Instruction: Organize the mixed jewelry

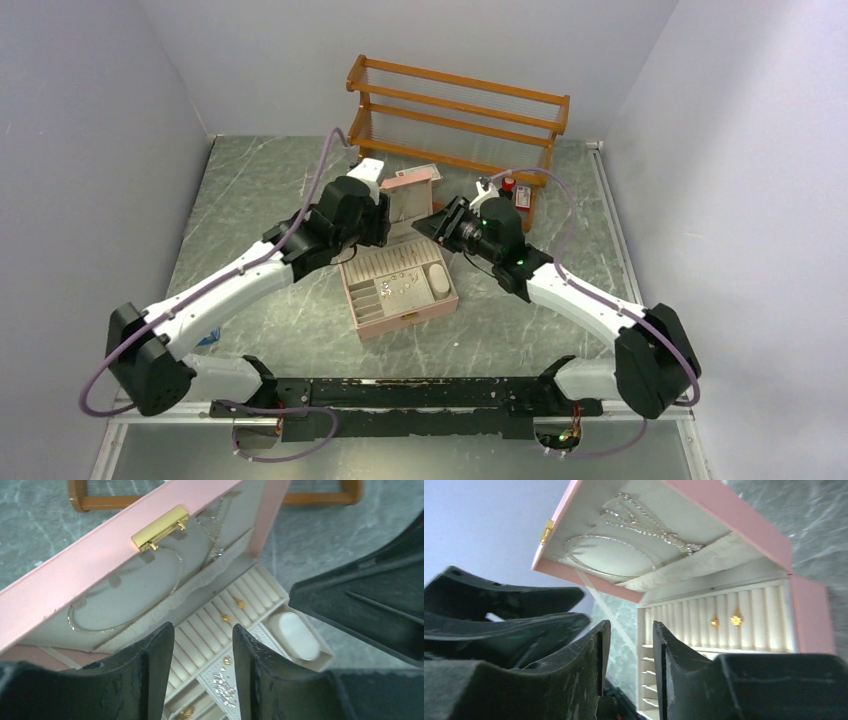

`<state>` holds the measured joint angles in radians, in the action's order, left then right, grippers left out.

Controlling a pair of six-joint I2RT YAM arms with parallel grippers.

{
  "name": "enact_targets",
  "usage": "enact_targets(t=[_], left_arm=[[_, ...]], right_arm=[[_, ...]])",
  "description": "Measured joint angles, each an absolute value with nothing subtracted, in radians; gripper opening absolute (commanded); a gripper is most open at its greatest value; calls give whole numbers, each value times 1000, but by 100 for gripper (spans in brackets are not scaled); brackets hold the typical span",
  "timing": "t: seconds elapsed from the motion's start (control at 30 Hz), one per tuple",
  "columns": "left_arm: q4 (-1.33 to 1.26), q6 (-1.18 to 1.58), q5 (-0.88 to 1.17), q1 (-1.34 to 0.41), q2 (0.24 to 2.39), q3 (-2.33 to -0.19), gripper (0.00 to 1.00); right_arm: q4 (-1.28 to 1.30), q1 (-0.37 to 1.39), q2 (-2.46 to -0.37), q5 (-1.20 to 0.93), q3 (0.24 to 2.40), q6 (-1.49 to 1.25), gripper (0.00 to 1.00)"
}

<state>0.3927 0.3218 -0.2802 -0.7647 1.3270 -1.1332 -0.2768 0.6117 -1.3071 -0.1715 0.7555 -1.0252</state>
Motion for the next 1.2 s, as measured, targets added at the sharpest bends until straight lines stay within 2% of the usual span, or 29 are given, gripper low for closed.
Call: enact_targets(t=[0.2, 0.27, 0.33, 0.5, 0.6, 0.77, 1.2], left_arm=[[403, 357, -226, -765, 1208, -1113, 80], [415, 365, -226, -765, 1173, -1113, 88], [434, 372, -234, -763, 1138, -1113, 91], [523, 419, -313, -762, 1058, -1113, 91], [574, 470, -366, -761, 1015, -1097, 90], [635, 560, -426, -760, 918, -1011, 89], [648, 668, -477, -760, 809, -933, 88]], right_arm=[[-128, 600, -1220, -109, 756, -876, 63], [-80, 598, -1194, -82, 756, -826, 66], [-32, 596, -1168, -59, 760, -776, 68], [78, 595, -1147, -34, 810, -656, 68], [139, 594, -1153, -33, 847, -602, 65], [204, 593, -1209, -35, 871, -551, 52], [226, 590, -1406, -42, 871, -550, 36]])
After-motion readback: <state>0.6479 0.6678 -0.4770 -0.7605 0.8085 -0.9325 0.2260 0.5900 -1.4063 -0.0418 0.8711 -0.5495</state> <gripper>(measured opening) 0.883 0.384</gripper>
